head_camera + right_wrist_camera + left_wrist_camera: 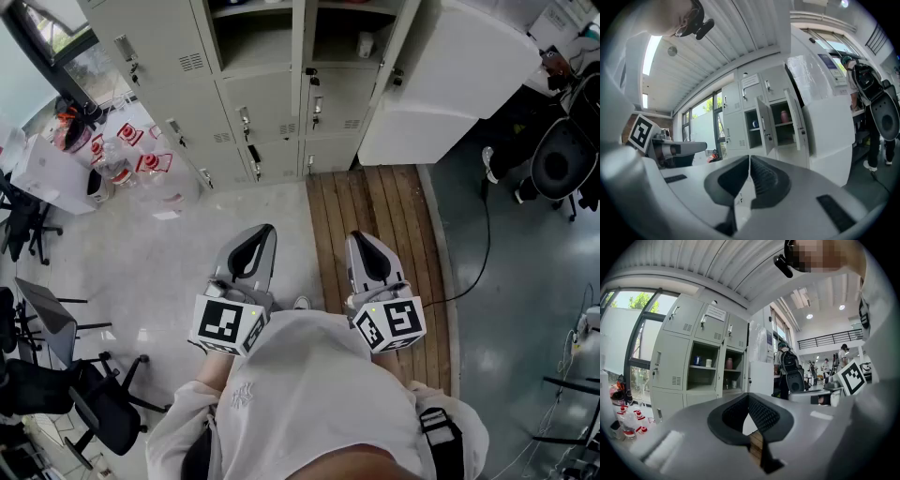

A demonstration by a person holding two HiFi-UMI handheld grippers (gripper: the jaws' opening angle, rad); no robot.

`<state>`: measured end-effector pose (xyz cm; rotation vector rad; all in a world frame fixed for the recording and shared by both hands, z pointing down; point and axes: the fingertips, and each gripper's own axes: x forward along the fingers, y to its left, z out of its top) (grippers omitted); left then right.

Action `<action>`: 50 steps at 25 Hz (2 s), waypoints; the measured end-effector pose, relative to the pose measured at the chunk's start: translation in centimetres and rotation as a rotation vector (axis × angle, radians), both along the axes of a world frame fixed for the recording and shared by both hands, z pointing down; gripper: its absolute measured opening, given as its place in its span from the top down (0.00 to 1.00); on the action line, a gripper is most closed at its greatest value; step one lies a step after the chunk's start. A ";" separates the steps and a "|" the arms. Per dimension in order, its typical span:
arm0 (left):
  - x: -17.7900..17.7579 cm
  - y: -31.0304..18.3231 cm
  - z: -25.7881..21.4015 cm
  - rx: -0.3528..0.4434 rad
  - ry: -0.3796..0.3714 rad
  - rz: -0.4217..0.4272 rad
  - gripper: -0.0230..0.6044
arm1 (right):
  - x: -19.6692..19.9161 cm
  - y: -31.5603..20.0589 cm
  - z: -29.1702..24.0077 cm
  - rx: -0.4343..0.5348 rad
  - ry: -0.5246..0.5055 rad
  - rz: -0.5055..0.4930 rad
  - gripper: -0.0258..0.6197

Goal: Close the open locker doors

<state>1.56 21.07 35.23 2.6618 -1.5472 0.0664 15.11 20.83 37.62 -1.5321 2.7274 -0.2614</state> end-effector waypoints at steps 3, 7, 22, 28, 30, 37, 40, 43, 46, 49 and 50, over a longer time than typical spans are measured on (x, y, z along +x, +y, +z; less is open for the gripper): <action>-0.3 0.3 0.1 0.001 0.001 0.001 0.95 | -0.2 0.2 0.1 0.000 0.008 0.004 0.93; -0.3 0.6 0.2 -0.003 -0.001 0.009 0.95 | -0.5 0.3 -0.3 0.008 0.002 0.004 0.93; 0.4 0.4 -0.5 0.000 0.000 0.030 0.95 | -0.4 -0.2 -1.6 0.035 0.015 -0.018 0.93; -1.5 -0.7 -0.2 0.000 0.013 0.015 0.95 | -2.3 -1.0 -2.1 0.060 0.004 -0.040 0.93; -1.8 -1.3 0.4 -0.017 0.022 0.024 0.95 | -2.8 -1.6 -1.8 0.046 0.012 -0.043 0.93; -4.6 -5.9 0.0 -0.022 0.034 0.050 0.95 | -5.4 -5.9 -1.6 0.017 0.012 -0.007 0.93; -6.1 -8.4 -0.7 -0.013 0.031 0.057 0.95 | -6.7 -8.2 -2.3 0.022 0.005 0.001 0.93; -7.1 -10.7 -1.1 -0.010 0.031 0.070 0.95 | -7.8 -10.1 -2.9 0.037 0.004 0.012 0.93; -7.5 -12.5 -0.8 -0.014 0.034 0.094 0.95 | -8.5 -11.5 -2.8 0.042 0.001 0.024 0.93; -7.7 -13.7 -0.3 -0.024 0.036 0.104 0.95 | -9.0 -12.6 -2.2 0.029 -0.006 0.030 0.93; -7.8 -14.1 -0.2 -0.027 0.038 0.102 0.95 | -9.1 -12.9 -2.0 0.025 -0.006 0.031 0.93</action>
